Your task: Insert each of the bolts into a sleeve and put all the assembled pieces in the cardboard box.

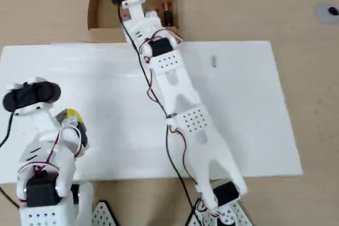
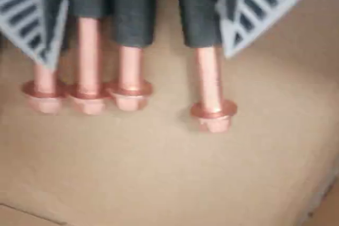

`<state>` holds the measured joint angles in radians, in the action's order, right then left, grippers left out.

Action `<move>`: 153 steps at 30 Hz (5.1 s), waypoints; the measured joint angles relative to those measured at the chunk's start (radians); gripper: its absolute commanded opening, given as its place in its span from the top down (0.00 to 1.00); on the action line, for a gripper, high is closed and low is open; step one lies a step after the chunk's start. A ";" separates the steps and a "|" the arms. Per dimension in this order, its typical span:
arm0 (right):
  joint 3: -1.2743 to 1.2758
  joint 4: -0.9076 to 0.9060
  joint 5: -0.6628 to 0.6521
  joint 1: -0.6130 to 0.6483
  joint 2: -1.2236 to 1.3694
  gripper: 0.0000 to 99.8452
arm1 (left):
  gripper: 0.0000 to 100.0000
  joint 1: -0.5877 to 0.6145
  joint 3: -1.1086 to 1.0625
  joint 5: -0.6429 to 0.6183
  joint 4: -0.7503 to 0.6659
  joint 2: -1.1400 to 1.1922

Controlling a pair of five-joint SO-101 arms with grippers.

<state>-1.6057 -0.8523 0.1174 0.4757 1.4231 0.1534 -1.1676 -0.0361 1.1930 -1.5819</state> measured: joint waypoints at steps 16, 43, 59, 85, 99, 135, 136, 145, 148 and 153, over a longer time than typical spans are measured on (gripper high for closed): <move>-0.008 -0.706 0.037 -0.064 -0.589 0.99 | 0.99 -0.011 -0.011 0.000 0.000 -0.005; 1.700 -0.775 0.038 -0.199 -1.995 0.99 | 0.99 -0.011 -0.146 0.051 0.000 -0.003; 2.929 -0.230 0.037 -0.298 -2.750 0.99 | 0.99 0.046 -0.219 -0.130 0.075 -0.003; 3.291 -0.219 0.037 -0.299 -3.224 0.99 | 0.99 0.052 -0.368 -0.137 0.025 -0.003; 3.291 -0.219 0.037 -0.299 -3.224 0.99 | 0.99 0.052 -0.368 -0.137 0.025 -0.003; 3.291 -0.219 0.037 -0.299 -3.224 0.99 | 0.99 0.052 -0.368 -0.137 0.025 -0.003; 3.291 -0.219 0.037 -0.299 -3.224 0.99 | 0.99 0.052 -0.368 -0.137 0.025 -0.003; 3.291 -0.219 0.037 -0.299 -3.224 0.99 | 0.99 0.052 -0.368 -0.137 0.025 -0.003; 3.291 -0.219 0.037 -0.299 -3.224 0.99 | 0.99 0.052 -0.368 -0.137 0.025 -0.003; 3.291 -0.219 0.037 -0.299 -3.224 0.99 | 0.99 0.052 -0.368 -0.137 0.025 -0.003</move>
<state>1.6855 -1.0717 0.1542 0.1765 -1.8006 0.2056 -1.5359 -0.1726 1.2175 -1.5850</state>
